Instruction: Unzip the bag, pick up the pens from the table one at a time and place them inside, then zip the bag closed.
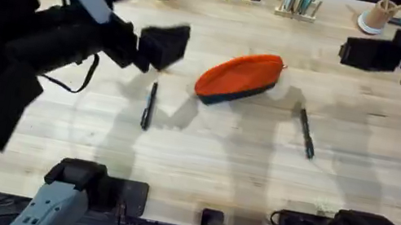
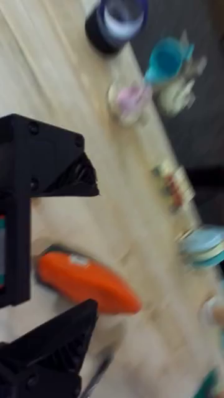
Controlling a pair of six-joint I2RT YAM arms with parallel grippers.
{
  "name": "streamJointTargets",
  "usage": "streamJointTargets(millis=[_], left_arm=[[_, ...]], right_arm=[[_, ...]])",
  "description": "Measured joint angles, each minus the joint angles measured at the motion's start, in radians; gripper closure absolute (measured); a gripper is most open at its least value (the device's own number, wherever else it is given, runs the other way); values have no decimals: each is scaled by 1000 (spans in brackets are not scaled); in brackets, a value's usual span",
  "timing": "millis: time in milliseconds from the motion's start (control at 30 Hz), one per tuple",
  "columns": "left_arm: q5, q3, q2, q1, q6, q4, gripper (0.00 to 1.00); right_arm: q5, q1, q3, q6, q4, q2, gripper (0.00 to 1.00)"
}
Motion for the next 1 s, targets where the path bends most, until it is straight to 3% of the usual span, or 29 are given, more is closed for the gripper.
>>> streamJointTargets(millis=[167, 367, 1000], left_arm=[[92, 65, 84, 0, 140, -201, 7], [159, 68, 127, 0, 252, -248, 7], [181, 68, 164, 0, 311, -248, 8]], right_arm=[[-59, 0, 60, -17, -19, 60, 6], [-76, 0, 70, -32, -18, 60, 6], [-75, 0, 71, -45, 39, 60, 5]])
